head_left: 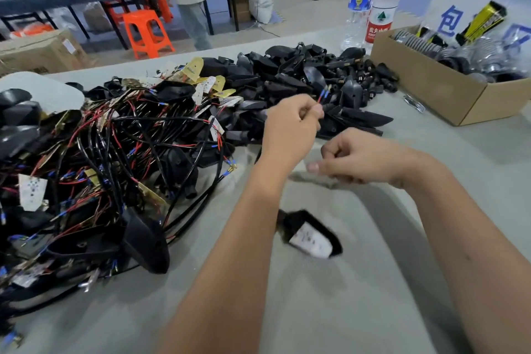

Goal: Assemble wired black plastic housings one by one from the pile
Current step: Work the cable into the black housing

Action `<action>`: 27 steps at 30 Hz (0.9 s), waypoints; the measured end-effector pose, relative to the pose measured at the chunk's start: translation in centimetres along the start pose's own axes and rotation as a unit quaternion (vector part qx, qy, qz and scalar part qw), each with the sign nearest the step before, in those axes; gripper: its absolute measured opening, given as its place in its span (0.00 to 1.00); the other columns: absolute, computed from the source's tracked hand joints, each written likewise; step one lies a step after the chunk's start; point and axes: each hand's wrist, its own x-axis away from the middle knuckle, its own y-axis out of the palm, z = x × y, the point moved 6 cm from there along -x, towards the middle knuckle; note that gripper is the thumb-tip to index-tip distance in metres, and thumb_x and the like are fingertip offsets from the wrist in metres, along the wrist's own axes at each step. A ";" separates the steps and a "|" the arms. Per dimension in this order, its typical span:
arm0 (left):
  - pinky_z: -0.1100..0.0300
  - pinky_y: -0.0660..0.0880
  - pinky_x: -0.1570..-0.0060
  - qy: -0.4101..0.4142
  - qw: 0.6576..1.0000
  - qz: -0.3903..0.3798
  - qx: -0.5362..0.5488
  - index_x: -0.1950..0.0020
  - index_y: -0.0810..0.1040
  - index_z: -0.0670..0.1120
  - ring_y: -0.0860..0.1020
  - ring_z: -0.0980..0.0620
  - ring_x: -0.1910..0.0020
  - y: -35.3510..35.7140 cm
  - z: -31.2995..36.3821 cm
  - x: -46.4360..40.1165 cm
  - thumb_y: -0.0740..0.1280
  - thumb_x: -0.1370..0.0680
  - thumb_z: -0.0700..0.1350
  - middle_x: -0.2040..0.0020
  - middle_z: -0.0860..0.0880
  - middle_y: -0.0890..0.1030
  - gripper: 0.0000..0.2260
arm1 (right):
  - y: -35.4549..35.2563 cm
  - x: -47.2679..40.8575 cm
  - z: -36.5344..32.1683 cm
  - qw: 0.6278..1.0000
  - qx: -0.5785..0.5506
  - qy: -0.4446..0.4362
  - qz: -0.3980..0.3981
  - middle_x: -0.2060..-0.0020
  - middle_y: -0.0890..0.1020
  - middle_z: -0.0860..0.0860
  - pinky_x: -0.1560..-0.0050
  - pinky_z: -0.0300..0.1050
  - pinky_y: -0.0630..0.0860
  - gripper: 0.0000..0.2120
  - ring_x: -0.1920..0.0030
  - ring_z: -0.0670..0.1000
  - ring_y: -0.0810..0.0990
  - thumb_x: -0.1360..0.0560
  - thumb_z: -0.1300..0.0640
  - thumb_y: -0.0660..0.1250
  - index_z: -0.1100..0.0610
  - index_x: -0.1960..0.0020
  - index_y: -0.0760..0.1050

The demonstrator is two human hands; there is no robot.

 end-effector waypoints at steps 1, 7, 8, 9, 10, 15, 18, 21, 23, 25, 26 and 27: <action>0.52 0.79 0.54 -0.011 1.000 -0.025 -0.008 0.59 0.82 0.46 0.81 0.51 0.64 0.9 -0.6 -0.1 0.67 0.21 0.42 0.69 0.53 0.82 0.08 | -1.5 -0.3 0.5 0.999 -0.011 0.005 0.042 0.76 0.77 0.52 0.75 0.38 0.69 0.20 0.75 0.49 0.72 0.25 0.49 0.76 0.54 0.70 0.73; 0.63 0.71 0.73 -0.098 0.992 -0.084 -0.003 0.61 0.80 0.50 0.76 0.60 0.77 4.0 -3.9 -0.4 0.66 0.20 0.41 0.68 0.51 0.83 0.11 | -11.7 -3.1 5.0 0.891 0.041 0.090 0.442 0.61 0.85 0.54 0.54 0.46 0.77 0.09 0.56 0.56 0.83 0.25 0.51 0.74 0.54 0.61 0.80; 0.63 0.71 0.76 -0.109 0.990 -0.090 0.011 0.58 0.80 0.50 0.77 0.58 0.77 4.2 -4.0 -0.5 0.65 0.19 0.40 0.69 0.50 0.83 0.10 | -13.0 -3.7 5.2 0.871 0.080 0.101 0.474 0.56 0.86 0.54 0.52 0.46 0.76 0.07 0.52 0.57 0.83 0.24 0.51 0.73 0.52 0.59 0.81; 0.63 0.72 0.77 -0.124 0.987 -0.097 0.027 0.56 0.80 0.49 0.78 0.55 0.77 4.4 -4.2 -0.6 0.64 0.18 0.40 0.69 0.49 0.83 0.10 | -14.3 -4.3 5.5 0.858 0.110 0.113 0.489 0.53 0.86 0.55 0.50 0.46 0.76 0.04 0.49 0.58 0.83 0.23 0.52 0.71 0.51 0.55 0.82; 0.62 0.73 0.76 -0.139 0.984 -0.105 0.042 0.55 0.80 0.49 0.78 0.53 0.76 4.6 -4.3 -0.7 0.62 0.17 0.39 0.69 0.48 0.83 0.11 | -15.2 -5.2 5.8 0.854 0.138 0.129 0.484 0.48 0.85 0.56 0.48 0.48 0.77 0.04 0.46 0.60 0.83 0.23 0.55 0.70 0.50 0.51 0.83; 0.63 0.75 0.72 -0.188 0.969 -0.121 0.105 0.52 0.81 0.43 0.80 0.51 0.73 4.4 -4.5 -0.6 0.61 0.16 0.38 0.69 0.48 0.84 0.10 | -15.3 -9.4 8.4 0.902 0.239 0.168 0.317 0.31 0.76 0.60 0.32 0.53 0.74 0.17 0.32 0.62 0.75 0.18 0.57 0.67 0.51 0.30 0.78; 0.62 0.76 0.70 -0.204 0.963 -0.117 0.134 0.49 0.82 0.42 0.79 0.52 0.72 3.7 -4.4 -0.6 0.62 0.16 0.39 0.66 0.49 0.84 0.09 | -15.7 -9.5 8.8 0.899 0.193 0.160 0.358 0.40 0.84 0.59 0.37 0.53 0.78 0.13 0.38 0.61 0.80 0.21 0.52 0.73 0.58 0.40 0.84; 0.63 0.77 0.68 -0.239 0.942 -0.105 0.213 0.48 0.82 0.40 0.81 0.52 0.69 3.0 -4.1 -0.4 0.63 0.16 0.40 0.63 0.46 0.85 0.09 | -16.1 -8.6 9.8 0.901 0.089 0.191 0.380 0.50 0.86 0.54 0.44 0.49 0.80 0.11 0.45 0.56 0.83 0.27 0.52 0.79 0.58 0.50 0.86; 0.63 0.80 0.65 -0.264 0.920 -0.094 0.272 0.48 0.82 0.39 0.83 0.51 0.66 2.3 -3.9 -0.2 0.62 0.16 0.41 0.59 0.43 0.86 0.11 | -16.3 -7.7 10.5 0.894 0.028 0.205 0.398 0.51 0.86 0.54 0.46 0.46 0.79 0.09 0.45 0.54 0.83 0.29 0.55 0.81 0.57 0.53 0.85; 0.62 0.82 0.62 -0.280 0.906 -0.085 0.307 0.46 0.82 0.38 0.85 0.49 0.63 1.5 -4.0 0.0 0.61 0.15 0.43 0.57 0.43 0.87 0.12 | -16.3 -7.3 10.7 0.889 0.025 0.209 0.406 0.49 0.85 0.55 0.46 0.46 0.79 0.09 0.45 0.55 0.82 0.29 0.57 0.81 0.57 0.53 0.84; 0.61 0.83 0.60 -0.279 0.906 -0.080 0.309 0.46 0.82 0.38 0.85 0.48 0.62 1.1 -4.1 0.1 0.61 0.15 0.42 0.56 0.43 0.87 0.11 | -16.3 -7.1 10.5 0.888 0.035 0.209 0.407 0.47 0.84 0.55 0.46 0.48 0.79 0.10 0.44 0.56 0.82 0.29 0.58 0.81 0.57 0.52 0.83; 0.61 0.83 0.59 -0.271 0.912 -0.074 0.297 0.45 0.82 0.38 0.85 0.48 0.61 0.6 -4.1 0.3 0.61 0.16 0.39 0.55 0.43 0.87 0.10 | -16.1 -7.1 10.1 0.889 0.044 0.208 0.405 0.45 0.82 0.55 0.45 0.50 0.80 0.13 0.42 0.57 0.81 0.29 0.58 0.80 0.56 0.48 0.80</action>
